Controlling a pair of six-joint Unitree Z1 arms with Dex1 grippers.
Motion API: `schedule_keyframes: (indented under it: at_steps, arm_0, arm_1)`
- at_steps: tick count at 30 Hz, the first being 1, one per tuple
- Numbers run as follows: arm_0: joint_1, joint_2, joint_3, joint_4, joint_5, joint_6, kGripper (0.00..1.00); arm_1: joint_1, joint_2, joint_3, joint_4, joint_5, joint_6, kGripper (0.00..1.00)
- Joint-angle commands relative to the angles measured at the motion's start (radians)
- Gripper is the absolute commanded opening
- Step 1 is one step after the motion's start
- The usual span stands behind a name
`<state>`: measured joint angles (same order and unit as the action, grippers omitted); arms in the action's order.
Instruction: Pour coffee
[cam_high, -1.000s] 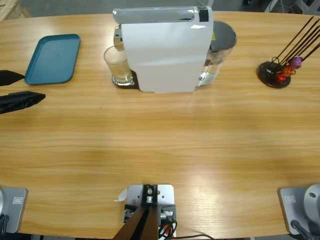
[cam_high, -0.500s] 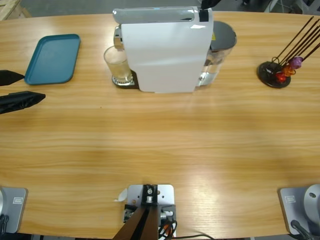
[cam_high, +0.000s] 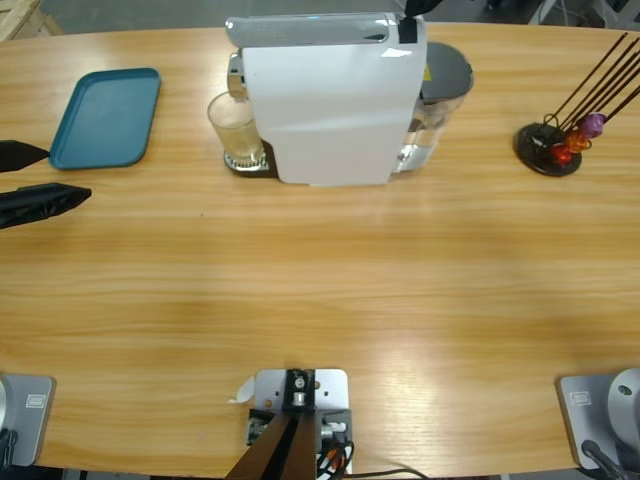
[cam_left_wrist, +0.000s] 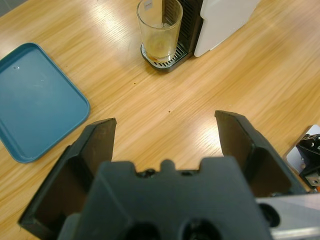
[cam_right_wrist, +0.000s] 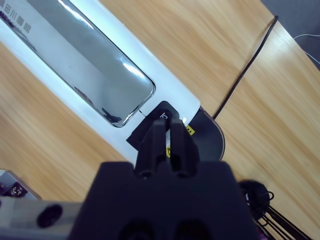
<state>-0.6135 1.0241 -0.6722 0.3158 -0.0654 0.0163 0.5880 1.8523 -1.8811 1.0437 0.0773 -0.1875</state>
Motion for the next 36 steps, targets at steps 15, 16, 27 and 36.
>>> schedule_keyframes:
  at_steps: [15,16,27,36]
  arm_0:
    - [-0.003,0.013,0.026,-0.010,-0.016,0.008,0.853]
    - [-0.003,0.013,0.026,-0.010,-0.016,0.008,0.853]
    - [-0.003,0.019,0.025,-0.011,-0.016,0.008,0.853]
    - [-0.003,0.027,0.024,-0.011,-0.016,0.008,0.883]
  arm_1:
    - [-0.004,0.065,0.027,0.021,0.037,-0.006,0.000]
    - [-0.004,0.066,0.031,0.021,0.038,-0.006,0.000]
    - [-0.004,0.019,0.030,0.004,0.013,-0.006,0.000]
    - [-0.004,-0.274,0.149,-0.049,-0.039,0.058,1.000]
